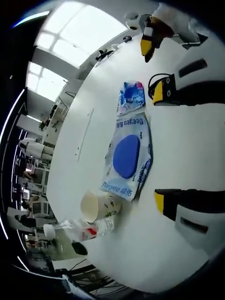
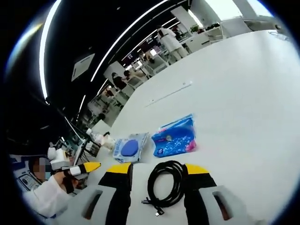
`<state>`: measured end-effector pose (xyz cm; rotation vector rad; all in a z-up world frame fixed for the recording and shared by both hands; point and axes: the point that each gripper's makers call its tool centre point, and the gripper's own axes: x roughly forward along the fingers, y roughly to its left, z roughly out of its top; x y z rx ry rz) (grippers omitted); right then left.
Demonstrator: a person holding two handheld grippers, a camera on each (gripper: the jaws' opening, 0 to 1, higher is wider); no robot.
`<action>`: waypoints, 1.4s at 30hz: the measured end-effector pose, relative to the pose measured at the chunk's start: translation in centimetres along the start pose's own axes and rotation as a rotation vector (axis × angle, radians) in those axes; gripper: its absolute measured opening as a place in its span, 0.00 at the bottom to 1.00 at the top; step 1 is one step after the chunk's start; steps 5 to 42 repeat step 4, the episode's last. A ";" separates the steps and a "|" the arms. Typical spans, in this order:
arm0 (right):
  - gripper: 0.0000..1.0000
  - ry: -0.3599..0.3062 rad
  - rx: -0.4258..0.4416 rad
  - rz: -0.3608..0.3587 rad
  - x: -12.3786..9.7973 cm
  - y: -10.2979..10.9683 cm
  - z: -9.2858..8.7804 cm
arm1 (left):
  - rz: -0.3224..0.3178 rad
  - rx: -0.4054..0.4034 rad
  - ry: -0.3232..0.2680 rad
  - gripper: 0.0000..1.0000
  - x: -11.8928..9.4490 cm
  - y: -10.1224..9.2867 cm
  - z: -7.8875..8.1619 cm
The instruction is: Arrange the tabletop items into an orderly group along one side of the table until the central work area is clear of visible clutter.
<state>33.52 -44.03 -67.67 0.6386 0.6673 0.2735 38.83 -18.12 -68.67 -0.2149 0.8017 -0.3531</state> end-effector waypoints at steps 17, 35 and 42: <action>0.42 -0.004 0.003 -0.015 -0.4 -0.7 0.0 | -0.035 0.010 -0.001 0.73 0.6 -1.7 0.0; 0.42 -0.004 0.003 -0.015 -0.4 -0.7 0.0 | -0.035 0.010 -0.001 0.73 0.6 -1.7 0.0; 0.42 -0.004 0.003 -0.015 -0.4 -0.7 0.0 | -0.035 0.010 -0.001 0.73 0.6 -1.7 0.0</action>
